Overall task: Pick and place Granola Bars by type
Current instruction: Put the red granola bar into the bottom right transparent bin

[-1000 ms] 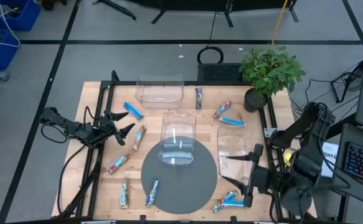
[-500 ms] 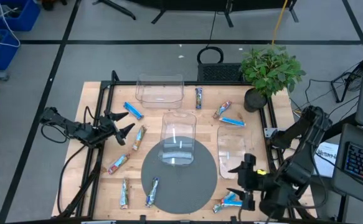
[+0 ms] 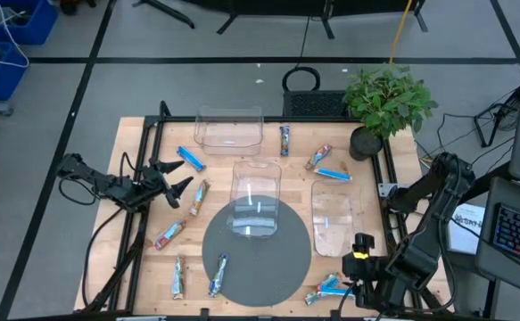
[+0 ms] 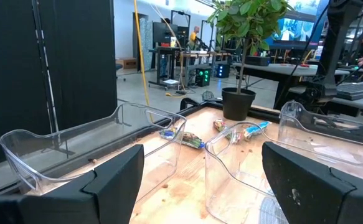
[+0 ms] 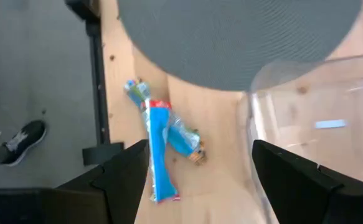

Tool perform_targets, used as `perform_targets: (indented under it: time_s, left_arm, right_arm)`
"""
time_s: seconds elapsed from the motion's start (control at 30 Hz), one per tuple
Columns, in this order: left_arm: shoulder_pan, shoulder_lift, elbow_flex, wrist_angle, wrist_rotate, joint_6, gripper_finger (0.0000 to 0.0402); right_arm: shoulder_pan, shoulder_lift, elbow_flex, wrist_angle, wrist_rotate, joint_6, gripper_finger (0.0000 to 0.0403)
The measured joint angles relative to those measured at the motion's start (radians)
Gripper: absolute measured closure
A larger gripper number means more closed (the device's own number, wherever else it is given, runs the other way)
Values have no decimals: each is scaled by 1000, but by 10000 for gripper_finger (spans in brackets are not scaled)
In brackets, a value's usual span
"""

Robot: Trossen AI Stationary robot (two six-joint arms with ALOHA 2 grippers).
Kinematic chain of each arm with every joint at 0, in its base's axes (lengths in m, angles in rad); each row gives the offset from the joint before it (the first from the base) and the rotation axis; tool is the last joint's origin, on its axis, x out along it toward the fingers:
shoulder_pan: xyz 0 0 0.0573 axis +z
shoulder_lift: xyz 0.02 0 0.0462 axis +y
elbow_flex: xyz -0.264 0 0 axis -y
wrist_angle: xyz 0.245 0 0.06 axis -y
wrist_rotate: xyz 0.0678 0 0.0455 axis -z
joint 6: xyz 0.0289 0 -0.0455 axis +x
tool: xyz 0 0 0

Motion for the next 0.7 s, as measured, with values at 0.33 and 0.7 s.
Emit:
perform_targets:
  time_s: [0.33,0.7]
  left_arm:
    - [0,0,0,0,0,0,78]
    - [0,0,0,0,0,0,78]
  right_arm:
    - [16,0,-127,180,-53,-1,124]
    - [52,40,-215,354,-59,-34,147]
